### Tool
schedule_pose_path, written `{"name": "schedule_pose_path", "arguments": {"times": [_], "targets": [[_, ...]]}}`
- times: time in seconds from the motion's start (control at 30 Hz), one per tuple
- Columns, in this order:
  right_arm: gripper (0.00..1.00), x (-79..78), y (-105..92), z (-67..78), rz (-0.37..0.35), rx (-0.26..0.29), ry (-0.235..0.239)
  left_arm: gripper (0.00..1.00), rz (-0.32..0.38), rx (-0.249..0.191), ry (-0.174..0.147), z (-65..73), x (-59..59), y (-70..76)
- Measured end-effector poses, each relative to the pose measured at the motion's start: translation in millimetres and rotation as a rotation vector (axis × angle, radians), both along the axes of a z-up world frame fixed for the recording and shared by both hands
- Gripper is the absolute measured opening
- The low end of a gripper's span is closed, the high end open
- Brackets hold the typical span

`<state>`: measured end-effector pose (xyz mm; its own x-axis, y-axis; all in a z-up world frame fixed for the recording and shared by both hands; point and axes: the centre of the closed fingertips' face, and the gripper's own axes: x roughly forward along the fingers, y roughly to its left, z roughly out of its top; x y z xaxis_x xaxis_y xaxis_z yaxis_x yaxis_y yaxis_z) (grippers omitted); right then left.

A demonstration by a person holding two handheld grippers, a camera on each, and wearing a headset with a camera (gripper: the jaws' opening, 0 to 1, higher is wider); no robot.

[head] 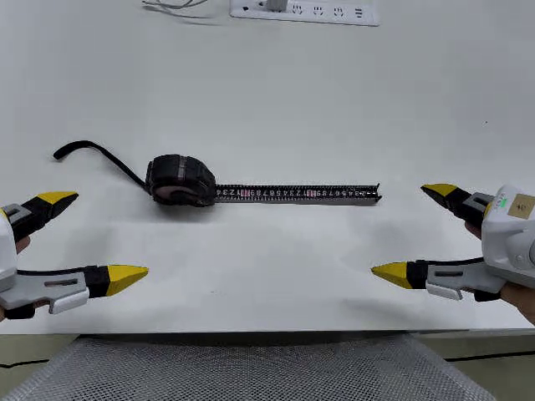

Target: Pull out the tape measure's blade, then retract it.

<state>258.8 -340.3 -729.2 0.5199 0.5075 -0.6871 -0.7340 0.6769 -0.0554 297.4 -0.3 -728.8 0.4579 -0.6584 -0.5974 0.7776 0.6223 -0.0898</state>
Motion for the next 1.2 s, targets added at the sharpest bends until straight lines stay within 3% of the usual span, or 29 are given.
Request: {"name": "schedule_pose_path", "arguments": {"times": [0.2, 0.47, 0.83, 0.93, 1.2], "targets": [[0.84, -6.2, 0.8, 6.4, -0.026, 0.02, -0.015, 0.89, 0.048, -0.018, 0.005, 2.4, -3.9, 8.3], [0.86, -17.9, 4.9, 4.4, -0.046, 0.046, -0.009, 0.91, 0.11, -0.039, -0.029, 7.9, -6.0, 12.0], [0.87, -28.0, 7.4, -3.9, -0.086, 0.087, 0.01, 0.92, 0.149, -0.069, -0.02, 6.8, -11.0, 11.0], [0.88, -31.6, 9.9, -7.1, -0.089, 0.107, 0.026, 0.92, 0.158, -0.077, -0.005, 0.6, -11.6, 12.2], [0.88, -31.4, 8.6, -9.2, -0.089, 0.108, 0.033, 0.92, 0.152, -0.07, -0.01, 2.7, -11.1, 10.7]]}}
